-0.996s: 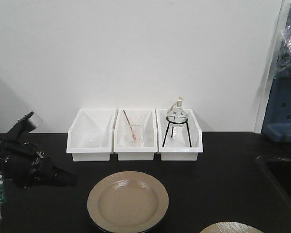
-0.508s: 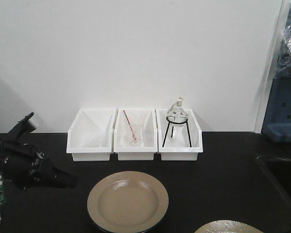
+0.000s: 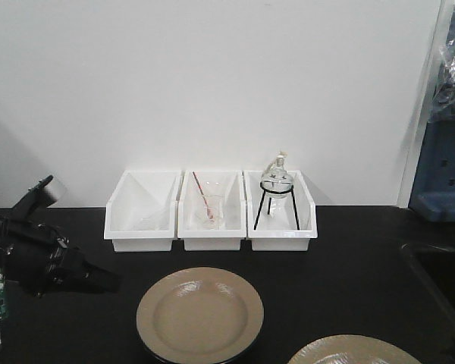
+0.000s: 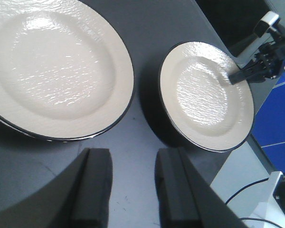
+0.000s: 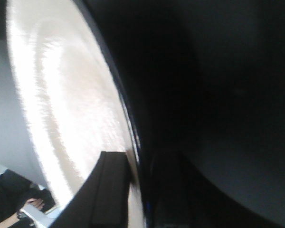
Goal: Arrange circular plates on left workspace
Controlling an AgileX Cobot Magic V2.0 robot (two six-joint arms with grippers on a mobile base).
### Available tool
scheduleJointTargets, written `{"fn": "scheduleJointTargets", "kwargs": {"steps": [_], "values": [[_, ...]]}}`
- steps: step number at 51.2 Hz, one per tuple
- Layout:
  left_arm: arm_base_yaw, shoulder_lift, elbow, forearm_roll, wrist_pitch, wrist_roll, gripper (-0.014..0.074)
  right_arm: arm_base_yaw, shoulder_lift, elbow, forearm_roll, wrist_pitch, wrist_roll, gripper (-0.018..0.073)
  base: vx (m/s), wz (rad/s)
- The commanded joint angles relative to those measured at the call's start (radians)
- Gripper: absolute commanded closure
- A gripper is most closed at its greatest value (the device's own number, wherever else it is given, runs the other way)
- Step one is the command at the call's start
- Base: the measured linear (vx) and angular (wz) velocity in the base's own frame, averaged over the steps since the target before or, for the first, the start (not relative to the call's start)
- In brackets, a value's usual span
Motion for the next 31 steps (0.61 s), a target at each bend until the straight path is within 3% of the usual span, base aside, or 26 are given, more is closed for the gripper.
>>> {"fn": "scheduleJointTargets", "kwargs": {"steps": [1, 19, 31], "values": [[-0.001, -0.047, -0.021, -0.073, 0.000, -0.010, 0.0241, -0.004, -0.078, -0.021, 0.095, 0.057, -0.023, 0.0566, 0.00, 0.00], [-0.001, -0.047, -0.021, -0.073, 0.000, -0.010, 0.0241, -0.004, -0.217, -0.021, 0.252, 0.069, -0.036, 0.0565, 0.00, 0.00], [-0.001, -0.047, -0.021, -0.073, -0.011, -0.010, 0.0241, 0.000, -0.271, -0.021, 0.506, 0.039, -0.070, 0.0564, 0.00, 0.00]]}}
